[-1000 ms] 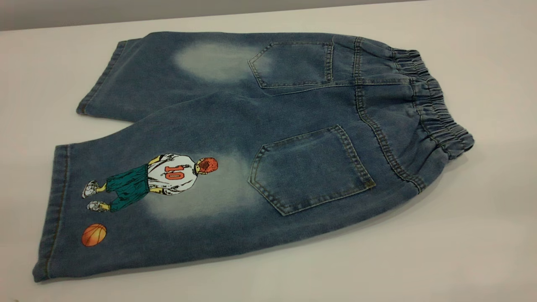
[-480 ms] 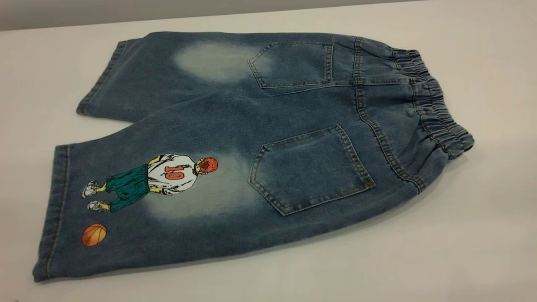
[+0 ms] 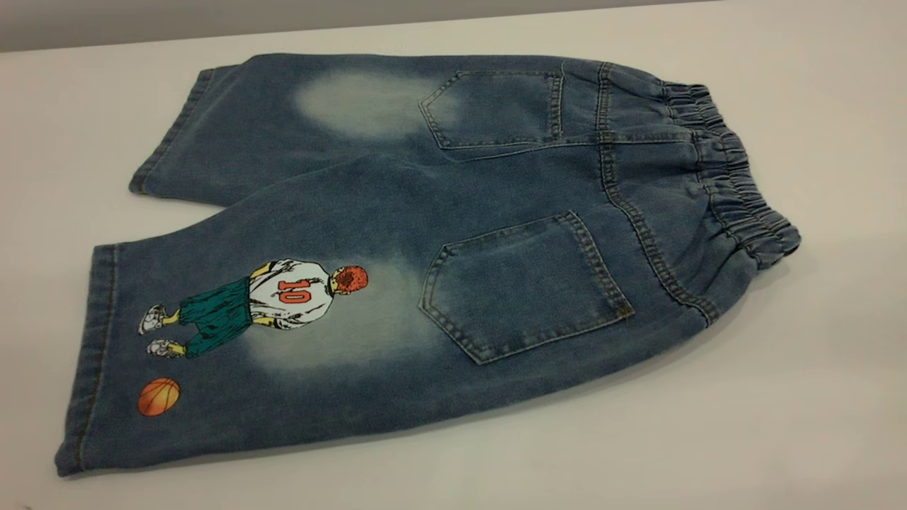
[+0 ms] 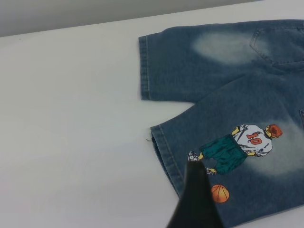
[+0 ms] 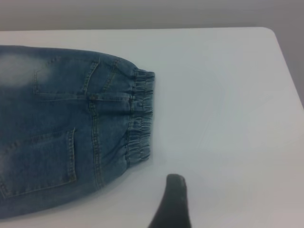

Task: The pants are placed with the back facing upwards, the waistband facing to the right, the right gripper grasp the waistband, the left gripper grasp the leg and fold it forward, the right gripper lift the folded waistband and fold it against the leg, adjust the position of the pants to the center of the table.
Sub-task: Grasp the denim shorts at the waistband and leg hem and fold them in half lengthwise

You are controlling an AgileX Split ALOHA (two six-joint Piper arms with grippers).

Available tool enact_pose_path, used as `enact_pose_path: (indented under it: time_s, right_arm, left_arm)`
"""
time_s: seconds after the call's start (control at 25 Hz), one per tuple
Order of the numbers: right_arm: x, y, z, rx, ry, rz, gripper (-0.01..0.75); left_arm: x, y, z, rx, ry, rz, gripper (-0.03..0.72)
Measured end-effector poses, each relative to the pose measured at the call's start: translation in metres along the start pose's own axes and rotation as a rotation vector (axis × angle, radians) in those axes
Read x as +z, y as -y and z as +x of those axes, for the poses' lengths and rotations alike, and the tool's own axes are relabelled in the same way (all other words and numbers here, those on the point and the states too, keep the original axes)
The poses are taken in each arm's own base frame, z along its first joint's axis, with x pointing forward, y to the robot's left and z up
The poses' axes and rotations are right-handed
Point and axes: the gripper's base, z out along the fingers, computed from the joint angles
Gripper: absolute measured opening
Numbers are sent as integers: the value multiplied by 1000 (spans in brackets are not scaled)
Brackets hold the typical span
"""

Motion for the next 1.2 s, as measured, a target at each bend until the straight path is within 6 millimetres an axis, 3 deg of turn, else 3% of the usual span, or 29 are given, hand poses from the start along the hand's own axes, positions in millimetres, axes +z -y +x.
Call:
enact_pose_path:
  time_s: [0.68,0.96,1.2]
  right_arm:
    - [1,0,-3,13,-10,-1,568]
    - [12,-7,-49,69,19,-70,568]
    - [44,-11,-104,134,24,-111,568]
  left_arm:
    - [4,-4,-8,-19,-18,-36,498]
    - [18,-10,-63,-155,41,-30,498]
    - [52,-15,-115,-271,-21,-14,498]
